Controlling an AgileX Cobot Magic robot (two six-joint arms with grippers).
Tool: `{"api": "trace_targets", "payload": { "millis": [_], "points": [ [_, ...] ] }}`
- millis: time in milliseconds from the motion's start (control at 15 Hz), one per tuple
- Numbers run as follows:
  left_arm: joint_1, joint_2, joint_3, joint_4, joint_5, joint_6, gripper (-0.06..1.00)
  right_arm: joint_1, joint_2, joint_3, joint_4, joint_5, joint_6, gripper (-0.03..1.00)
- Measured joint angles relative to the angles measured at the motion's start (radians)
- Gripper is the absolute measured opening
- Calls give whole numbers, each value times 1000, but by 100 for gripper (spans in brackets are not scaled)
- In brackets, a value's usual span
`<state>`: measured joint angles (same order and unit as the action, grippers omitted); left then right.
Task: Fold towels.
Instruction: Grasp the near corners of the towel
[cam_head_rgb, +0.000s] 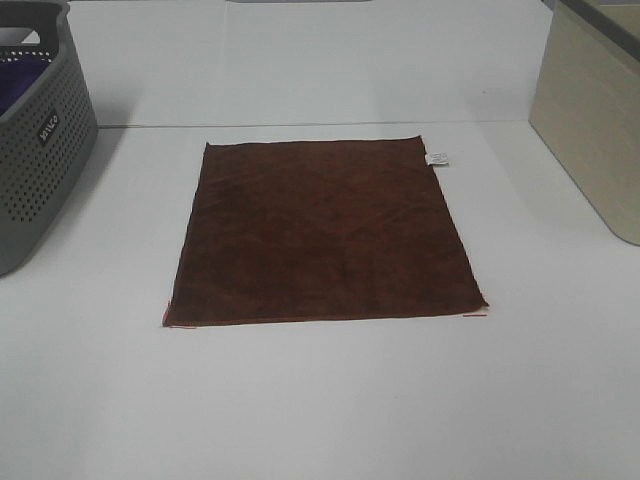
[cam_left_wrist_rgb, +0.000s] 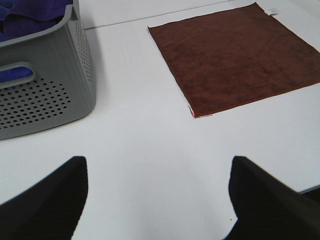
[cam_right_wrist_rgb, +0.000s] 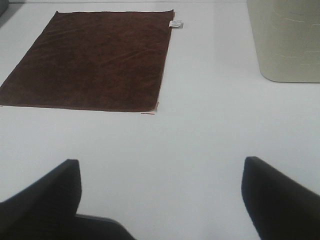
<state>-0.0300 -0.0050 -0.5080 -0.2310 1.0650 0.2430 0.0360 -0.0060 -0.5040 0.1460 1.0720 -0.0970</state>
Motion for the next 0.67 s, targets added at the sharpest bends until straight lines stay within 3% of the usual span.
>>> {"api": "trace_targets", "payload": {
  "millis": [667],
  "points": [
    [0, 0, 0, 0, 0, 0, 74, 0, 0, 0, 0, 0, 0, 82]
  ]
}}
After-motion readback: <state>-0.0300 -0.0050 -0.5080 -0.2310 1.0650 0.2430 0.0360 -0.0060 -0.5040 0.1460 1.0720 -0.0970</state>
